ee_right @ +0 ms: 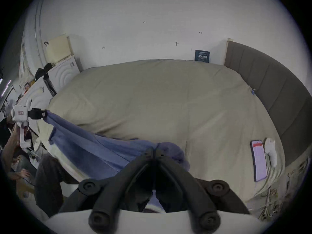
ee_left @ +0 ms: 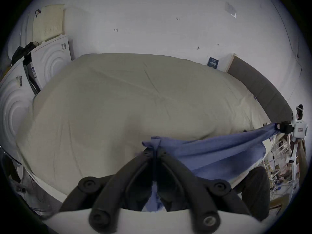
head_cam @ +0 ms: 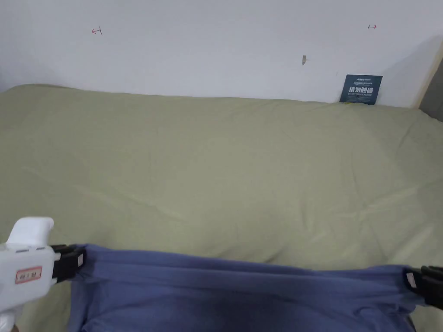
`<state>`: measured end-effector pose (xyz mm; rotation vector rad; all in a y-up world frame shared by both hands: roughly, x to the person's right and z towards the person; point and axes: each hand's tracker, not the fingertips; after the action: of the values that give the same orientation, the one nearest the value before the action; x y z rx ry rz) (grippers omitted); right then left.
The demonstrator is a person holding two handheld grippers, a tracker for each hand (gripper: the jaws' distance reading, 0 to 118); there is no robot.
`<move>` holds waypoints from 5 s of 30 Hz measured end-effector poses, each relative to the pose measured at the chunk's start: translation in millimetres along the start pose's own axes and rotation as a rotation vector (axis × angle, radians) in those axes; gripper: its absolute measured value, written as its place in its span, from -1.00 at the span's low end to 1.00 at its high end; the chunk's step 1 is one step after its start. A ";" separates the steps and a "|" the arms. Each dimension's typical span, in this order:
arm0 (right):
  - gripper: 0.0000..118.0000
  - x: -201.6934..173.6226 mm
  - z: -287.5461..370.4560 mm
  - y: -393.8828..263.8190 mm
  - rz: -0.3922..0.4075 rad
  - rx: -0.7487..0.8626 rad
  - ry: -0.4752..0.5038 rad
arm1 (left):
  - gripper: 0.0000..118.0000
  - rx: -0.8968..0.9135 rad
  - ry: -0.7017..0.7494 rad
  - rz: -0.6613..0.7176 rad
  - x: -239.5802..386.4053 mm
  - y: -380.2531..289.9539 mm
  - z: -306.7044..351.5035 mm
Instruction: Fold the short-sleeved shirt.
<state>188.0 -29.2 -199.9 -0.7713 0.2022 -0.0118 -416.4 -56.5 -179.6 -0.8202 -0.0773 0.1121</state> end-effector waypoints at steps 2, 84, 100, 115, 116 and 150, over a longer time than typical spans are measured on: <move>-0.96 -1.8 0.2 -20.5 0.004 -0.022 -0.001 | -0.97 -0.002 -0.006 -0.014 -2.4 -17.9 -1.0; -0.98 -190.5 -5.0 25.5 0.068 0.478 -0.291 | 0.99 -0.389 -0.778 0.673 -99.6 -8.4 -104.3; -0.98 -178.0 27.9 22.9 0.037 0.543 -0.252 | -0.89 -0.292 -0.559 0.596 -108.4 15.2 -37.0; -0.98 -151.2 49.5 7.6 -0.058 0.562 -0.241 | -0.89 -0.284 -0.274 0.197 35.7 57.2 15.0; -0.98 -148.8 50.7 6.5 -0.070 0.557 -0.233 | -0.89 -0.294 -0.271 0.171 52.1 58.1 11.0; -0.98 -125.8 48.8 -8.2 -0.105 0.489 -0.258 | -1.00 -0.490 -0.563 0.284 162.9 -6.7 -118.4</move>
<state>74.2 9.2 -137.8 -0.2894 -0.0881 -0.0588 -241.1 -125.8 -251.0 -1.2671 -0.5356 0.6092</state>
